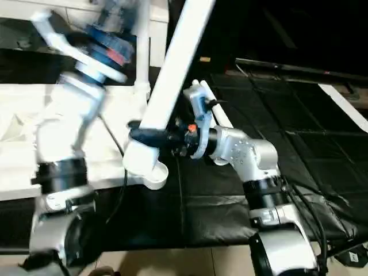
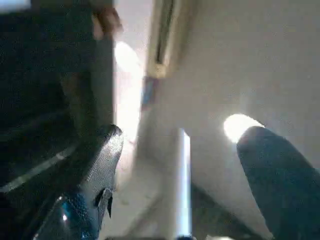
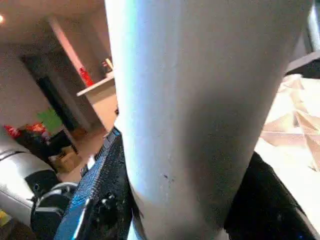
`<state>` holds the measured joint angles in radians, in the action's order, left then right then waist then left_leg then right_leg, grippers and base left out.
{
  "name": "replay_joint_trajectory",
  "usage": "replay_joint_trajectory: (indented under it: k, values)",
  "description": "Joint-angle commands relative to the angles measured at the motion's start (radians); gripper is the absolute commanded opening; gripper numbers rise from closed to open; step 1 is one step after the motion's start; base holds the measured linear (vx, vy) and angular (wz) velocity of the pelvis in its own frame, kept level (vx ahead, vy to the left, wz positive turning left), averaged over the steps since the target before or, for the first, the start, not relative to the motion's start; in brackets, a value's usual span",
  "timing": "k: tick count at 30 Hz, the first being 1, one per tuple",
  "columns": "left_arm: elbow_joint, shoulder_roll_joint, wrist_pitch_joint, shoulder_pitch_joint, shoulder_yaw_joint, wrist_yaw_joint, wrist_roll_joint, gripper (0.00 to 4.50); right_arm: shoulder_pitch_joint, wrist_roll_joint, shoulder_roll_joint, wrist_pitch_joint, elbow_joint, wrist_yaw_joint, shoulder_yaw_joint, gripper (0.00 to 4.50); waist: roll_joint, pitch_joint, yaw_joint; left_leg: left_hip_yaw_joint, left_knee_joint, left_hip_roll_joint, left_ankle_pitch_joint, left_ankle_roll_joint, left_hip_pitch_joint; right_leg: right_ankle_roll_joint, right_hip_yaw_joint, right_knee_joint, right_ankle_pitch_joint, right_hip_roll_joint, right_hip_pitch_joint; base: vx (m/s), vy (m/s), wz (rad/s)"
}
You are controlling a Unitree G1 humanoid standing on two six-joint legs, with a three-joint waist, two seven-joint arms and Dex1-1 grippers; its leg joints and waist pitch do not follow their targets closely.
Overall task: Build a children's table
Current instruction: Pick table leg
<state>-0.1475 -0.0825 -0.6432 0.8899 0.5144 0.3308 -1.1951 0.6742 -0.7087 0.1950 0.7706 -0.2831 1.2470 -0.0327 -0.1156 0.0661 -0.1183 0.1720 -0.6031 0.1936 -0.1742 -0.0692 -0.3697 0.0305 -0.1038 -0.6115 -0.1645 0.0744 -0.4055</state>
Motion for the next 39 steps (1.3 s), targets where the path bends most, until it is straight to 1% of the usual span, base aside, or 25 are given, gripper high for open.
replay_joint_trajectory:
  k: [1,3,4,6,7,8,9,10,11,13,14,16,18,19,21,24,25,26,30,34,35,36,37,38,39]
  values:
    - [-0.010,0.029,0.001,0.008,-0.033,-0.022,0.103,4.08,0.002,0.044,-0.005,-0.056,0.019,-0.070,0.018,1.94,0.008,-0.079,-0.004,-0.016,0.066,0.041,-0.138,-0.032,0.009,0.047,0.053,0.078,-0.309,0.074,0.060,0.000,0.000,0.00]
    - [-0.001,0.089,0.003,-0.013,-0.093,-0.034,0.233,4.08,0.004,0.122,-0.009,-0.115,0.015,-0.167,0.005,1.94,0.014,-0.079,0.001,-0.020,0.071,0.043,-0.134,-0.054,0.014,0.016,0.054,0.077,-0.306,0.075,0.055,0.000,0.000,0.00]
    - [0.002,0.119,0.003,-0.022,-0.128,-0.045,0.278,4.08,0.004,0.157,-0.012,-0.148,0.016,-0.213,0.000,1.94,0.011,-0.078,0.003,-0.018,0.071,0.043,-0.133,-0.060,0.013,0.013,0.055,0.075,-0.307,0.076,0.054,0.000,0.000,0.00]
    - [0.001,0.157,0.007,-0.031,-0.179,-0.057,0.336,4.08,0.003,0.194,-0.018,-0.189,0.013,-0.260,-0.003,1.94,0.014,-0.078,0.001,-0.017,0.072,0.044,-0.137,-0.072,0.016,0.013,0.057,0.072,-0.301,0.077,0.053,0.000,0.000,0.00]
    - [-0.017,0.243,0.035,-0.041,-0.304,-0.059,0.484,4.08,-0.001,0.242,-0.032,-0.246,0.009,-0.326,-0.005,1.94,0.012,-0.078,0.000,-0.018,0.073,0.044,-0.135,-0.072,0.016,0.012,0.057,0.074,-0.298,0.078,0.052,0.000,0.000,0.00]
    - [-0.025,0.270,0.045,-0.043,-0.344,-0.058,0.530,4.08,-0.002,0.254,-0.035,-0.258,0.008,-0.343,-0.005,1.94,0.014,-0.078,0.000,-0.021,0.076,0.043,-0.144,-0.075,0.015,-0.019,0.058,0.071,-0.317,0.074,0.049,0.000,0.000,0.00]
    - [-0.060,0.309,0.050,-0.038,-0.401,-0.080,0.597,4.08,-0.010,0.263,-0.058,-0.290,0.010,-0.384,0.006,1.94,0.018,-0.078,0.002,-0.021,0.076,0.043,-0.152,-0.079,0.018,-0.020,0.057,0.071,-0.319,0.077,0.049,0.000,0.000,0.00]
    - [-0.060,0.309,0.050,-0.038,-0.401,-0.080,0.597,4.08,-0.010,0.263,-0.058,-0.290,0.010,-0.384,0.006,1.94,0.020,-0.078,0.004,-0.019,0.075,0.042,-0.153,-0.080,0.018,-0.014,0.059,0.071,-0.308,0.076,0.049,0.000,0.000,0.00]
    - [-0.095,0.315,0.048,-0.026,-0.411,-0.098,0.613,4.08,-0.013,0.271,-0.076,-0.308,0.004,-0.427,0.014,1.94,0.025,-0.078,0.005,-0.019,0.075,0.043,-0.154,-0.083,0.018,0.010,0.058,0.068,-0.283,0.077,0.050,0.000,0.000,0.00]
    - [-0.103,0.319,0.049,-0.022,-0.431,-0.089,0.628,4.08,-0.016,0.290,-0.083,-0.332,-0.002,-0.448,0.008,1.94,0.023,-0.080,0.007,-0.017,0.074,0.043,-0.154,-0.088,0.018,0.049,0.058,0.063,-0.236,0.077,0.052,0.000,0.000,0.00]
    - [-0.108,0.319,0.051,-0.019,-0.453,-0.071,0.649,4.08,-0.020,0.307,-0.089,-0.343,-0.009,-0.471,0.003,1.94,0.029,-0.079,0.007,-0.017,0.076,0.043,-0.152,-0.092,0.017,0.066,0.059,0.063,-0.213,0.077,0.051,0.000,0.000,0.00]
    - [-0.113,0.315,0.052,-0.015,-0.479,-0.047,0.675,4.08,-0.028,0.334,-0.096,-0.375,-0.016,-0.490,-0.011,1.94,0.026,-0.080,0.006,-0.016,0.075,0.042,-0.155,-0.093,0.017,0.085,0.060,0.059,-0.196,0.078,0.055,0.000,0.000,0.00]
    - [-0.103,0.292,0.063,-0.010,-0.520,0.006,0.695,4.08,-0.049,0.403,-0.105,-0.458,-0.040,-0.530,-0.049,1.94,0.032,-0.078,0.006,-0.015,0.075,0.041,-0.169,-0.094,0.015,0.101,0.061,0.063,-0.199,0.082,0.056,0.000,0.000,0.00]
    - [-0.098,0.291,0.065,-0.011,-0.524,0.014,0.692,4.08,-0.051,0.414,-0.103,-0.464,-0.045,-0.537,-0.055,1.94,0.038,-0.079,0.006,-0.015,0.075,0.041,-0.176,-0.096,0.016,0.104,0.061,0.062,-0.202,0.081,0.057,0.000,0.000,0.00]
    - [-0.068,0.286,0.070,-0.015,-0.530,0.046,0.667,4.08,-0.054,0.438,-0.102,-0.468,-0.061,-0.567,-0.062,1.94,0.032,-0.078,0.010,-0.015,0.076,0.040,-0.189,-0.093,0.015,0.112,0.061,0.065,-0.214,0.079,0.059,0.000,0.000,0.00]
    - [-0.001,0.289,0.071,-0.033,-0.542,0.107,0.631,4.08,-0.059,0.447,-0.093,-0.440,-0.079,-0.591,-0.063,1.94,0.032,-0.076,0.011,-0.016,0.076,0.042,-0.212,-0.088,0.017,0.118,0.061,0.066,-0.240,0.082,0.059,0.000,0.000,0.00]
    - [0.008,0.293,0.072,-0.037,-0.548,0.116,0.631,4.08,-0.060,0.449,-0.091,-0.439,-0.081,-0.591,-0.063,1.94,0.030,-0.076,0.011,-0.015,0.076,0.042,-0.211,-0.087,0.016,0.119,0.061,0.066,-0.240,0.081,0.060,0.000,0.000,0.00]
    - [0.045,0.313,0.086,-0.055,-0.585,0.161,0.644,4.08,-0.062,0.447,-0.092,-0.440,-0.094,-0.595,-0.055,1.93,0.029,-0.075,0.012,-0.017,0.077,0.043,-0.215,-0.084,0.016,0.115,0.061,0.066,-0.245,0.081,0.059,0.000,0.000,0.00]
    - [0.079,0.310,0.076,-0.073,-0.585,0.176,0.649,4.08,-0.059,0.460,-0.100,-0.485,-0.131,-0.619,-0.041,1.93,0.032,-0.074,0.021,-0.015,0.076,0.042,-0.222,-0.082,0.016,0.113,0.062,0.066,-0.256,0.079,0.056,0.000,0.000,0.00]
    - [0.076,0.337,0.107,-0.086,-0.590,0.184,0.703,4.08,-0.055,0.464,-0.115,-0.520,-0.163,-0.655,-0.019,1.93,0.036,-0.075,0.024,-0.016,0.078,0.042,-0.234,-0.084,0.018,0.106,0.061,0.069,-0.270,0.076,0.054,0.000,0.000,0.00]
    - [0.060,0.357,0.122,-0.094,-0.590,0.184,0.728,4.08,-0.055,0.470,-0.116,-0.527,-0.170,-0.672,-0.014,1.93,0.044,-0.075,0.023,-0.018,0.079,0.042,-0.237,-0.087,0.019,0.104,0.061,0.068,-0.266,0.077,0.054,0.000,0.000,0.00]
    - [0.047,0.378,0.135,-0.102,-0.593,0.185,0.751,4.08,-0.057,0.474,-0.117,-0.534,-0.173,-0.685,-0.010,1.93,0.041,-0.075,0.027,-0.017,0.079,0.043,-0.237,-0.088,0.018,0.105,0.062,0.069,-0.258,0.075,0.054,0.000,0.000,0.00]
    - [0.023,0.440,0.168,-0.131,-0.610,0.206,0.804,4.08,-0.062,0.477,-0.117,-0.553,-0.176,-0.715,0.005,1.93,0.050,-0.076,0.025,-0.018,0.079,0.041,-0.241,-0.092,0.021,0.105,0.061,0.064,-0.249,0.074,0.054,0.000,0.000,0.00]
    - [0.018,0.461,0.178,-0.143,-0.616,0.222,0.816,4.08,-0.064,0.477,-0.117,-0.562,-0.176,-0.721,0.010,1.93,0.044,-0.075,0.033,-0.018,0.081,0.039,-0.241,-0.088,0.017,0.096,0.062,0.064,-0.255,0.072,0.056,0.000,0.000,0.00]
    - [0.008,0.499,0.194,-0.165,-0.627,0.253,0.835,4.08,-0.070,0.478,-0.117,-0.578,-0.175,-0.733,0.019,1.93,0.047,-0.076,0.030,-0.019,0.080,0.039,-0.236,-0.087,0.018,0.094,0.062,0.066,-0.258,0.075,0.055,0.000,0.000,0.00]
